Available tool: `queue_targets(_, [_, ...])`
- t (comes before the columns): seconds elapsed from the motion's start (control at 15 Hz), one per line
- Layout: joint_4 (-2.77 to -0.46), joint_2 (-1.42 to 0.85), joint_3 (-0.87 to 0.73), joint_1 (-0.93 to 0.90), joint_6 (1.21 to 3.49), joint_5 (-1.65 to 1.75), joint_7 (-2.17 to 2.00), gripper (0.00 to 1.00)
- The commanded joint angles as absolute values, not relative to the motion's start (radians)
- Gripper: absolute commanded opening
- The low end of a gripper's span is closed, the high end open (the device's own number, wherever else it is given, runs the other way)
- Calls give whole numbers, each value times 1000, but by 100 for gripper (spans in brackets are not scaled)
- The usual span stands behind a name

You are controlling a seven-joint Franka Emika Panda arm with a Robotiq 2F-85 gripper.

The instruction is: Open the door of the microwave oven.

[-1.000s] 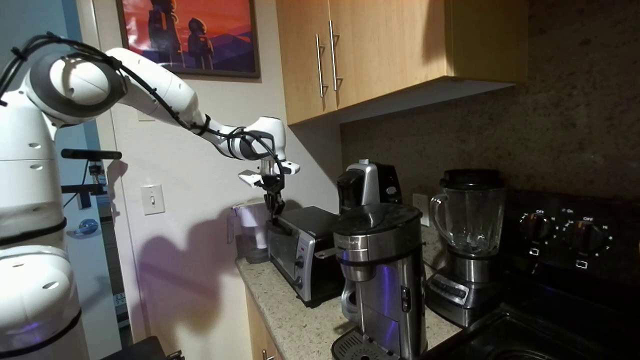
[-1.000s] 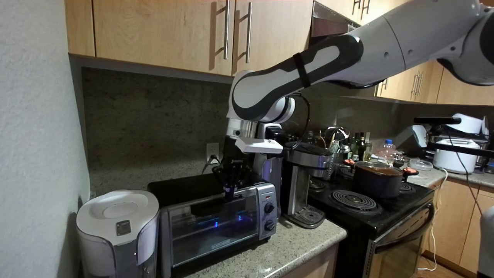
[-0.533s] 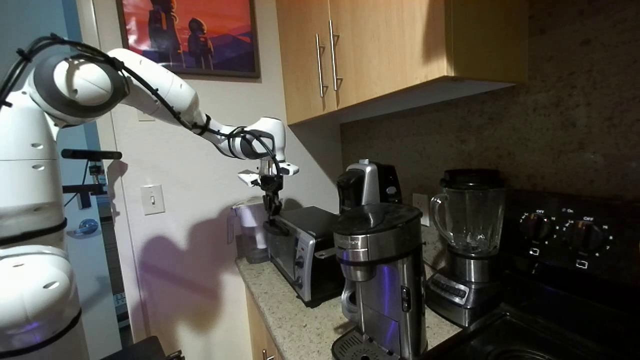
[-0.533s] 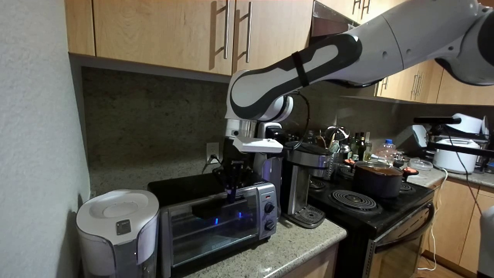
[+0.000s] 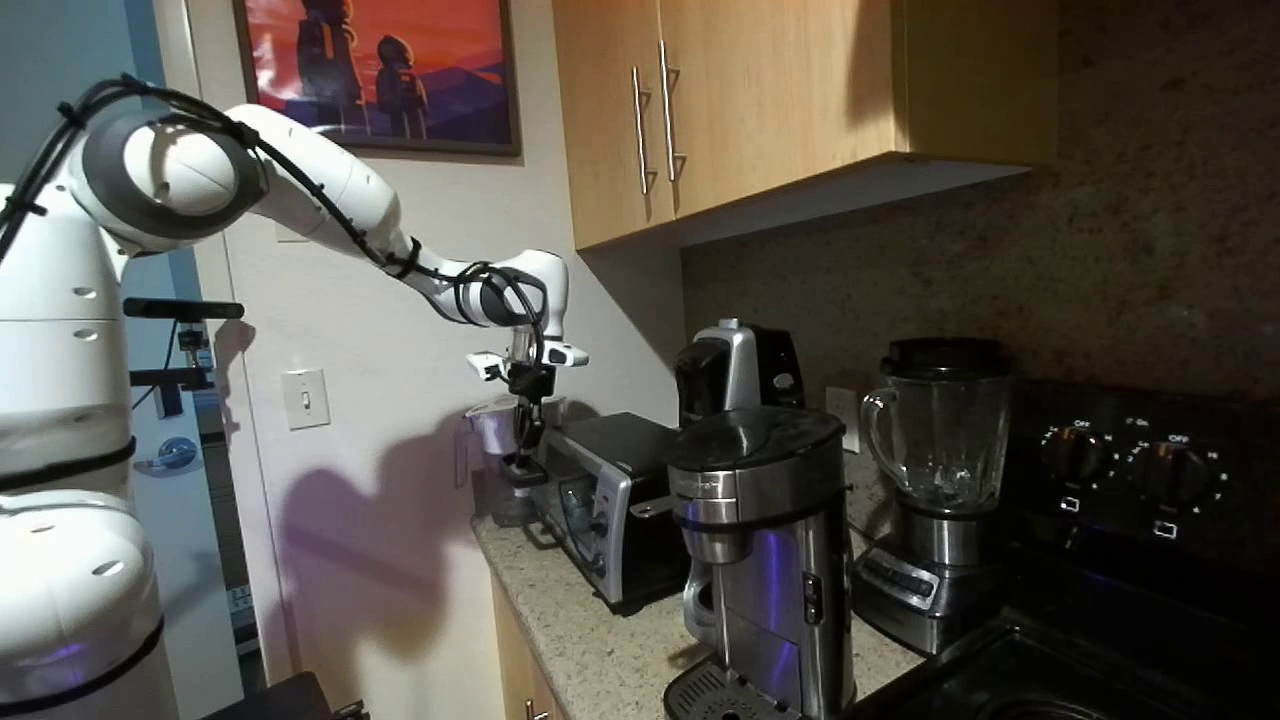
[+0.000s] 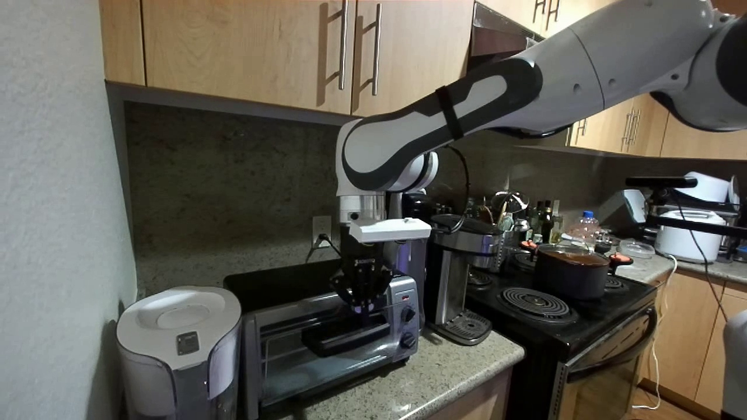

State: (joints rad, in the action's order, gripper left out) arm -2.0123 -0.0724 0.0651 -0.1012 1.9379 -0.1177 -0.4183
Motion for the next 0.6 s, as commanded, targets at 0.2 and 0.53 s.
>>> queue_targets(0.2, [-1988, -161, 22, -64, 1939, -126, -428, 2])
queue_targets(0.53, [-2001, -153, 29, -74, 1943, -123, -432, 2])
